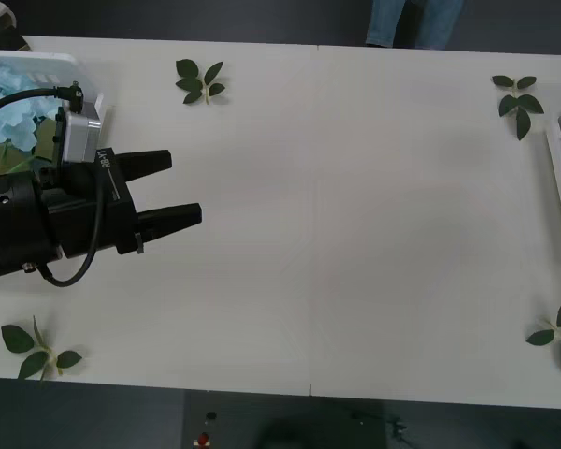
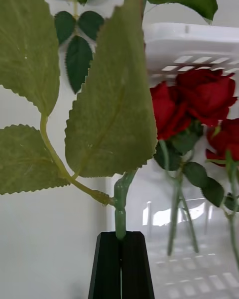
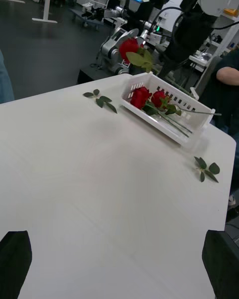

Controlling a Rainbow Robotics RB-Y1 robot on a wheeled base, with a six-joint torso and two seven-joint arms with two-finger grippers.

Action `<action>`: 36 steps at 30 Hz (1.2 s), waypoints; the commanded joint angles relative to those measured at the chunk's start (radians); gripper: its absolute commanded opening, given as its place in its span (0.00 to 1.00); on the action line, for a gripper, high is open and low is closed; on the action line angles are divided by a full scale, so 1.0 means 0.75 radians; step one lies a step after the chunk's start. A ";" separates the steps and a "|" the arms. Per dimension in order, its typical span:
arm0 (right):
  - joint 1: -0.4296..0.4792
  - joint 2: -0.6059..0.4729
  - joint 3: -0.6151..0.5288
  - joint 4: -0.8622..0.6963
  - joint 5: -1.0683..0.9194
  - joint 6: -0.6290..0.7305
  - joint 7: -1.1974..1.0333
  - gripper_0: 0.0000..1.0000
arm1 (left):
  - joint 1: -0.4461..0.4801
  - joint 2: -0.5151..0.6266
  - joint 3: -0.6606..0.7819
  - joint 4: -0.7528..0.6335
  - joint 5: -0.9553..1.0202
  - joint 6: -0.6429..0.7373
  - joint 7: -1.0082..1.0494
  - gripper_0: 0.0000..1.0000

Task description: Put the red flowers into the right box and the blue flowers into the left box

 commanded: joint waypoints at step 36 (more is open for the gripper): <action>0.099 0.007 -0.007 0.540 -0.346 -0.066 0.745 1.00 | -0.017 0.010 0.001 -0.010 0.002 -0.007 -0.010 1.00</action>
